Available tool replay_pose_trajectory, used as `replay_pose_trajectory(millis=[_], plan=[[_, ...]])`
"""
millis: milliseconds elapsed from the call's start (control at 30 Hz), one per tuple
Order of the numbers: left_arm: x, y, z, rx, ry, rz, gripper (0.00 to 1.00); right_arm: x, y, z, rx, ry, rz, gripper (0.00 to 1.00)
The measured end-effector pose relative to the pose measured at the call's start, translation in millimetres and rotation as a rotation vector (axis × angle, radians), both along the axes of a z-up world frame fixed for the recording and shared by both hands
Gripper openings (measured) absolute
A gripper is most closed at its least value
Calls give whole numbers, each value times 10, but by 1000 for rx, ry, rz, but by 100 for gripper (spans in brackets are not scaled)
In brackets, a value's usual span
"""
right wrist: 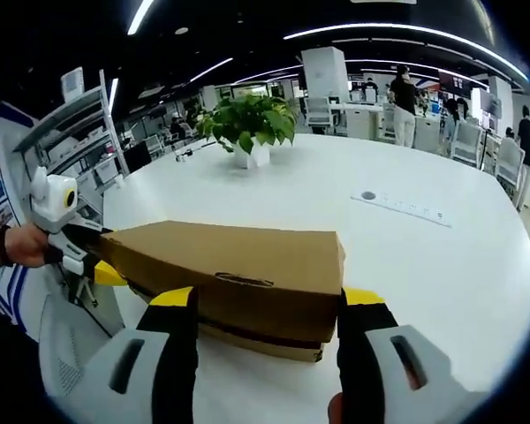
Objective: Operate the shoe box by opening the lid, removing the specified soft item, and placing it in the target area until the item is outside and the box remains undamaged.
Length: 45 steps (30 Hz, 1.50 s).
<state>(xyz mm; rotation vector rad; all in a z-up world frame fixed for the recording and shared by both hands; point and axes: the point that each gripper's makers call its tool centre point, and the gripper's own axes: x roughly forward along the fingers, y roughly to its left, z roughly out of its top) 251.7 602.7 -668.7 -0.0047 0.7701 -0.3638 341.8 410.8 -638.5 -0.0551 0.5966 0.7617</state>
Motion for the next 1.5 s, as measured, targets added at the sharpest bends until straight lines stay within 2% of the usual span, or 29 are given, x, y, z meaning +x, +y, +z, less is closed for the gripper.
replay_pose_trajectory(millis=[133,200,500,567,867,1300,1400,1500], plan=[[42,45,65,28,-21,10,48,41,14,76,14,-3,-11,59],[107,119,147,42,-65,58,44,72,29,139,24,-23,-10,59],[218,268,309,80,-137,125,31,206,90,341,60,-41,-27,58],[257,294,380,116,-177,138,30,223,106,371,60,-48,-27,58],[388,367,553,242,-258,162,25,330,165,494,73,-61,-35,58],[529,522,697,263,-298,202,13,493,224,635,98,-64,-51,58],[570,581,733,260,-309,219,7,549,242,666,103,-69,-53,58],[604,602,747,240,-310,229,7,574,262,690,104,-71,-50,58]])
